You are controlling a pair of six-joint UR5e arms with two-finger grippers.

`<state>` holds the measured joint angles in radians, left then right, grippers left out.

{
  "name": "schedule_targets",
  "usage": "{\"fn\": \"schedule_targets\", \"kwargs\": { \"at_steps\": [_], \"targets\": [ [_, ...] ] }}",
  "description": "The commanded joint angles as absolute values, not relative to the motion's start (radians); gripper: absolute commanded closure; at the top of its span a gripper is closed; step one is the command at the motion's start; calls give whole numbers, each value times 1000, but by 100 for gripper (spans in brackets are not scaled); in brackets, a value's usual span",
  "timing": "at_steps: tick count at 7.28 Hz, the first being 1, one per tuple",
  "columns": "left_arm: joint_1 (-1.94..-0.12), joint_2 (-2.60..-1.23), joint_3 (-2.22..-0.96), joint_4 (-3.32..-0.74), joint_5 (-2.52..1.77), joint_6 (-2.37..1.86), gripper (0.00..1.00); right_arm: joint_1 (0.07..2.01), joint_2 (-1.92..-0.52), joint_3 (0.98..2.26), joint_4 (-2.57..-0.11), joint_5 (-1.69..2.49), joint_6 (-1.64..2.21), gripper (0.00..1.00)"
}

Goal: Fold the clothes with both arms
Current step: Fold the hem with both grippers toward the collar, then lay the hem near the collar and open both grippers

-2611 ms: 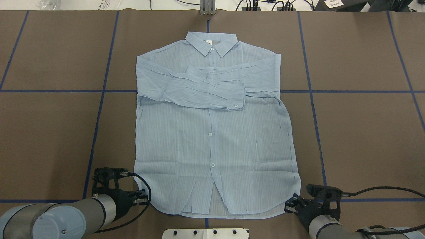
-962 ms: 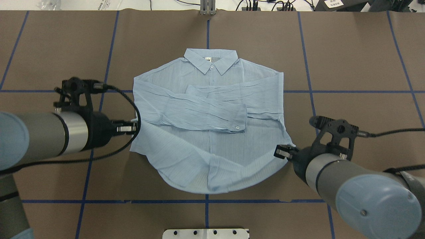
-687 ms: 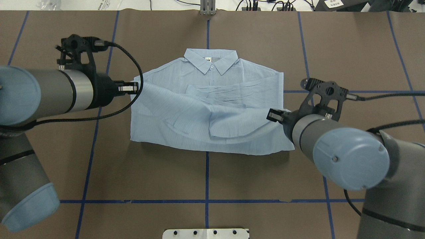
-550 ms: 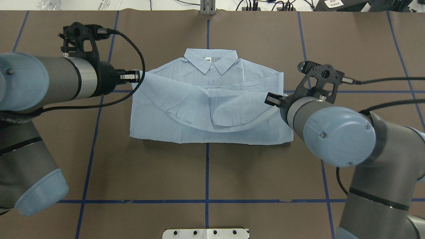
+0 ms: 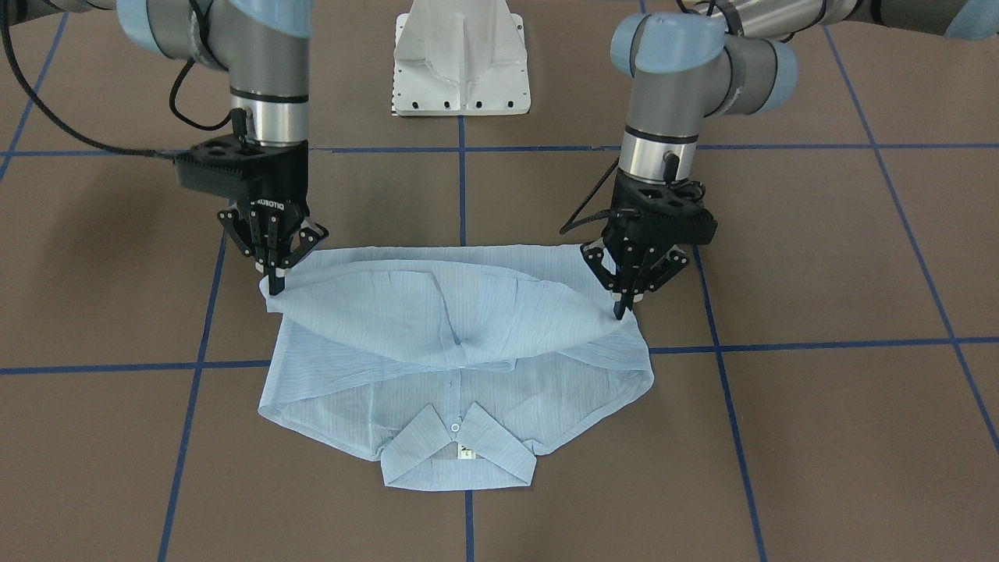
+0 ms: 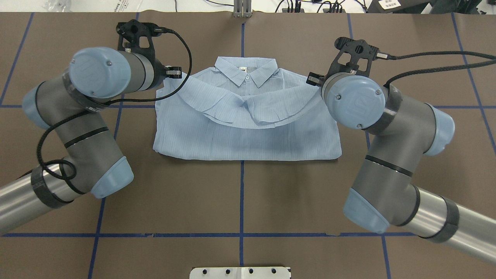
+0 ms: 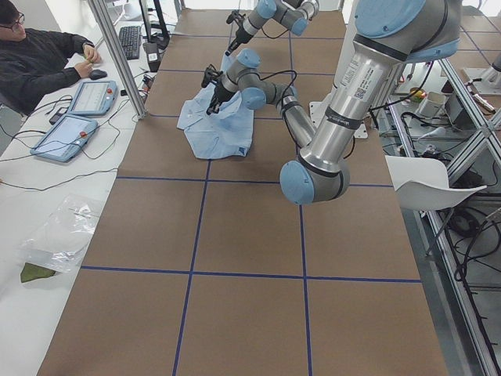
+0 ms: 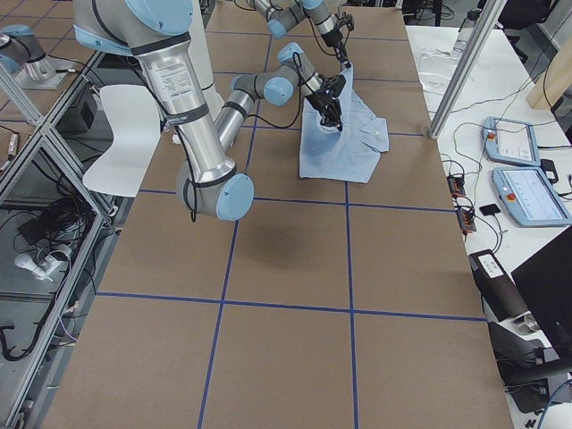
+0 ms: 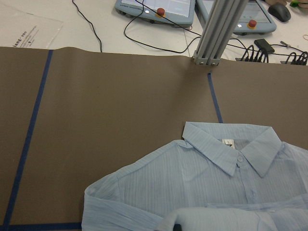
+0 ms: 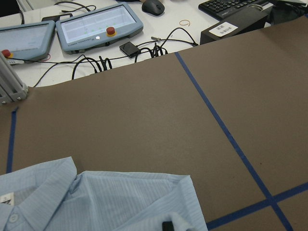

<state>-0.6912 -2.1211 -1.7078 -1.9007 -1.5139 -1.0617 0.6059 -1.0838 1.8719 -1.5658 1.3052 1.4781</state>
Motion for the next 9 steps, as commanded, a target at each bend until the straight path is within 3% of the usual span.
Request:
{"fn": "schedule_targets", "kwargs": {
  "at_steps": [1, 8, 9],
  "targets": [
    [-693, -2131, -1544, -2037, -1502, -974, 100, 649, -1080, 1657, -1378, 1371, 1411, 100],
    [-744, -2143, -1459, -2115, -1620, -836, 100, 739, -1009, 1540, -1361, 1592, 1273, 100],
    [-744, -2143, -1435, -2165, -1623, -838, 93, 744, -1000, 1526, -1362, 1592, 1269, 72]
  ]
}}
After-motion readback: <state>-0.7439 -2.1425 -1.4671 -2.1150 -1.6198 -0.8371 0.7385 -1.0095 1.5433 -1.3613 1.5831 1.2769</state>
